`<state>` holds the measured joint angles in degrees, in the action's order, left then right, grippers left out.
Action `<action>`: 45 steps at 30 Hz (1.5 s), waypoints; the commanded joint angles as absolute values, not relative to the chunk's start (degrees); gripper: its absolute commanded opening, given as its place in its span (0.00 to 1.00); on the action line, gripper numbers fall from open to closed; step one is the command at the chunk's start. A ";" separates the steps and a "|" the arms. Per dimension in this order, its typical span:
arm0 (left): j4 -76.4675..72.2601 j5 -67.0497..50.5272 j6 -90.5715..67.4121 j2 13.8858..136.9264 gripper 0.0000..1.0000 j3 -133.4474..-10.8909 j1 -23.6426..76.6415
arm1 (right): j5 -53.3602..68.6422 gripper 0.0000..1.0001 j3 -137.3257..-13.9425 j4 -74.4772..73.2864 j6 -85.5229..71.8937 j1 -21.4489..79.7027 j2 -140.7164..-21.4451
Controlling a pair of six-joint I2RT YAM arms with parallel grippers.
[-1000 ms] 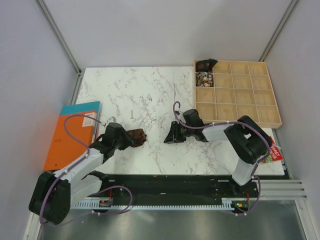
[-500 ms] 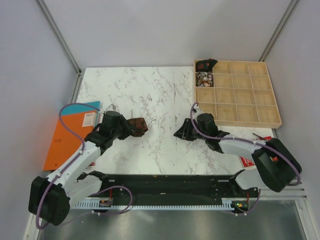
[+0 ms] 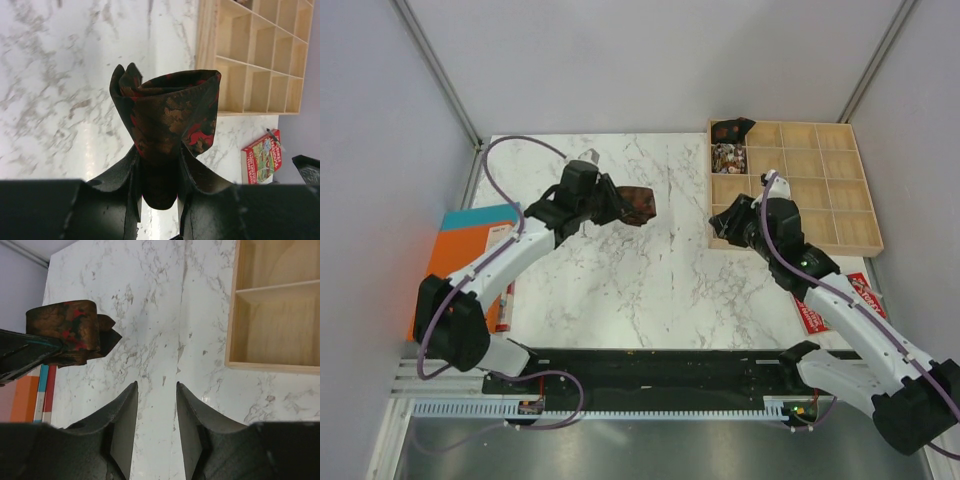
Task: Roll the ties
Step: Place the tie in the storage box.
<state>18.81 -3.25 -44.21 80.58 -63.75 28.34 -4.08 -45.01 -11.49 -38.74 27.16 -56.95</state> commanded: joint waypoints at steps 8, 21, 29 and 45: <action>14.15 -15.71 -39.11 103.24 0.09 -92.27 32.78 | -6.77 0.45 -56.43 -26.63 -32.61 23.82 -54.41; 11.78 -29.43 -44.90 130.92 0.08 -125.82 35.16 | -7.38 0.45 -54.49 -29.44 -32.34 22.50 -50.27; 7.39 -33.13 -50.79 140.53 0.09 -132.27 36.12 | -6.94 0.45 -53.35 -30.58 -32.34 22.41 -49.22; 10.72 -25.50 -48.78 150.21 0.09 -137.02 38.14 | -7.21 0.45 -51.33 -32.17 -32.34 22.24 -47.29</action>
